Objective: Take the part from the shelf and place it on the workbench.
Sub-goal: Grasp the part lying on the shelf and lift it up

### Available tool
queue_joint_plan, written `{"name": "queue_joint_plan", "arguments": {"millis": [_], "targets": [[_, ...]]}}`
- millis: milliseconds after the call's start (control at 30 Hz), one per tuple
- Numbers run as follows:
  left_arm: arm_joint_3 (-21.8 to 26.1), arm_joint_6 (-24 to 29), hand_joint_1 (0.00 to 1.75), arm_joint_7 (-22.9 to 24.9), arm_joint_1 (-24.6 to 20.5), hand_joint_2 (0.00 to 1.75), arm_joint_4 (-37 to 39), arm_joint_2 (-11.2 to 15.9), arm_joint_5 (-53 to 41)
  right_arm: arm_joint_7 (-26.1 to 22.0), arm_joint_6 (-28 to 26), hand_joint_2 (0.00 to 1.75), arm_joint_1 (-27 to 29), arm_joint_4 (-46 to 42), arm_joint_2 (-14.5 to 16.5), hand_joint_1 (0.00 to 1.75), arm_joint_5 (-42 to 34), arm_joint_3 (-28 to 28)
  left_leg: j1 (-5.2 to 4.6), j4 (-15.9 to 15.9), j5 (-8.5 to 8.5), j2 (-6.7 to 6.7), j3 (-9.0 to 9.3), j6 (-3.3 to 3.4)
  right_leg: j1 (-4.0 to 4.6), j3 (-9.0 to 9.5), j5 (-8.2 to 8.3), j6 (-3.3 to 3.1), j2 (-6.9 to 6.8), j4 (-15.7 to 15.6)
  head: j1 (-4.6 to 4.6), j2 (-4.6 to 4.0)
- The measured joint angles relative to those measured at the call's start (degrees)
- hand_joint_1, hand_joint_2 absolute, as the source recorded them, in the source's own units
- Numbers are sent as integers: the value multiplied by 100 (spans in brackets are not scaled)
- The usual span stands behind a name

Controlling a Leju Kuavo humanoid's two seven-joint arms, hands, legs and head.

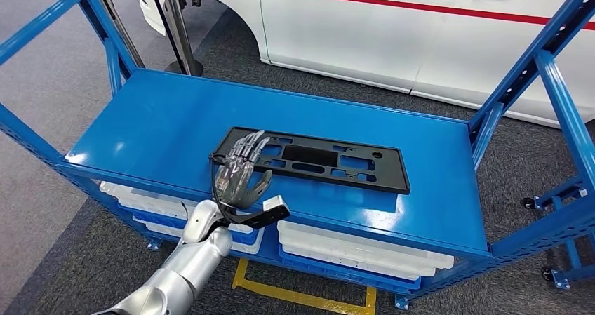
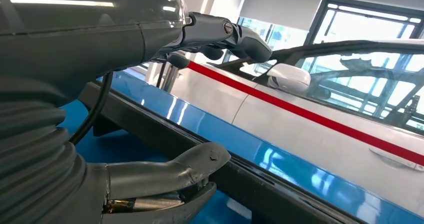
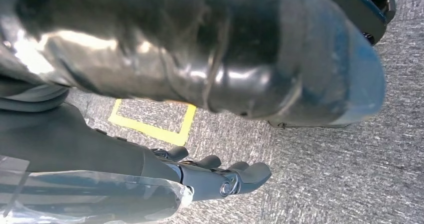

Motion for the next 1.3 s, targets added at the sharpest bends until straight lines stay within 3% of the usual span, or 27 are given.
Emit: {"name": "queue_joint_plan", "arguments": {"millis": [267, 533, 867, 900, 1000, 1033, 1300], "targets": [[-260, 1, 0, 363, -149, 175, 422, 120, 244, 6, 2, 0, -11, 0, 0, 0, -1, 31, 0, -1, 0, 0, 1, 0, 1, 1, 0, 0, 0, 0, 0, -1], [-440, 3, 0, 863, -349, 175, 867, 535, 320, -30, 31, 0, -2, 0, 0, 0, -54, 46, 0, -7, 3, 2, 7, -4, 1, 2, 0, 0, 2, 1, 0, 0], [-448, 7, 4, 1103, -572, 175, 1112, 932, 414, -95, 15, 0, 30, 0, 0, 0, -100, 46, 0, -13, 6, 2, 18, -9, 1, 10, 0, 0, 1, 1, 0, 0], [-448, 7, 36, 1101, -585, 175, 1127, 963, 431, -102, 15, 0, 34, 0, 0, 0, -105, 46, 0, -13, 6, 2, 19, -9, 1, 10, 0, 0, 1, 1, 0, 0], [-448, 9, 164, 1093, -611, 175, 1155, 1032, 448, -107, 15, 0, 39, 0, 0, 0, -110, 46, 0, -14, 6, 2, 23, -9, 1, 13, 0, 0, 2, 1, 0, 0], [-448, 10, 175, 1092, -617, 175, 1161, 1050, 450, -109, 15, 0, 40, 0, 0, 0, -112, 46, 0, -15, 6, 2, 24, -9, 1, 14, 0, 0, 1, 1, 0, 0], [-452, 37, 175, 1043, -664, 175, 1175, 1121, 437, -133, -1, 0, 46, 2, 0, 0, -163, 46, 0, -17, 7, -1, 33, -10, 0, 25, 0, 0, -1, 1, 0, 0]]}}
